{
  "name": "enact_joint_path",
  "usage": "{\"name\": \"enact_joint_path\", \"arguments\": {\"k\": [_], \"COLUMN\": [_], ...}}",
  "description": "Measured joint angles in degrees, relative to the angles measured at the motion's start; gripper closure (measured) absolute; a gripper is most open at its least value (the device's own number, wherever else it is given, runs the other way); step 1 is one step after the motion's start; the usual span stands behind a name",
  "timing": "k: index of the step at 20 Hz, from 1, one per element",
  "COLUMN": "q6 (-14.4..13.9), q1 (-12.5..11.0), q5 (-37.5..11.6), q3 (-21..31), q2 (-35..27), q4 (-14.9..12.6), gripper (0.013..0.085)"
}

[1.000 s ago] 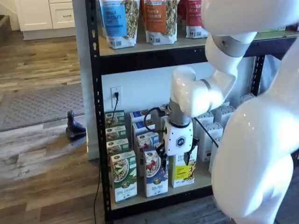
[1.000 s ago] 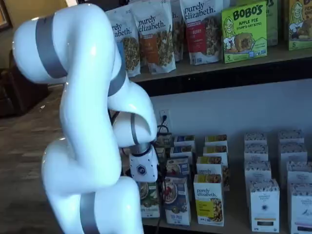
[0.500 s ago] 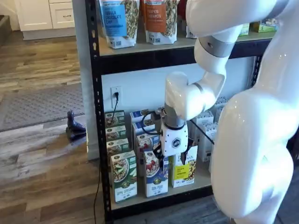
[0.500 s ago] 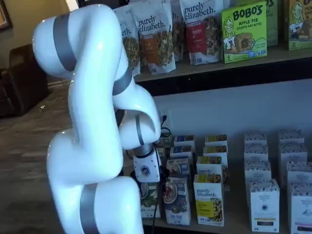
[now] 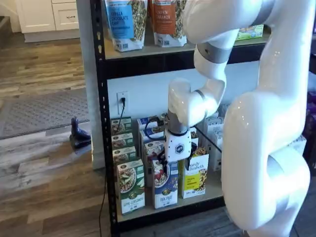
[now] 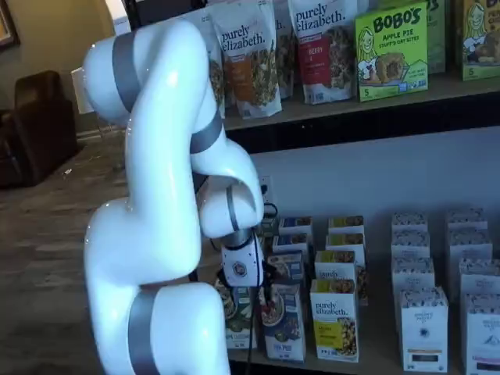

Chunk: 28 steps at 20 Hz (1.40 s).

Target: Pick up the blue and white box that is on the bottom shelf, the second box from the left

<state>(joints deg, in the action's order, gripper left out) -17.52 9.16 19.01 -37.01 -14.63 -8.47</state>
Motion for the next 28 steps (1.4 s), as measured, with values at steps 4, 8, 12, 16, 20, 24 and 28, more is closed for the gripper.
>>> {"name": "enact_joint_path", "arguments": {"k": [4,8,12,16,20,24,28], "q6": [3.34,6.37,7.92,8.70,9.37,9.43,8.68], "q1": [-1.59,-2.65,-3.12,-3.38,-3.59,-3.38,-3.02], "q5": [0.42,1.18,2.66,3.69,2.99,2.56,2.66], "q3": [-5.48,-10.23,-15.46,-19.63,-22.39,-24.79,-27.03], "q2": [-5.08,-9.06,-13.28,-16.83,-19.58,-21.74,-23.49], "q4": [1.82,3.87,4.99,5.54,6.05,6.32,5.90], "gripper": [0.0130,0.0130,0.0130,0.0130,0.0130,0.0130,0.0130]}}
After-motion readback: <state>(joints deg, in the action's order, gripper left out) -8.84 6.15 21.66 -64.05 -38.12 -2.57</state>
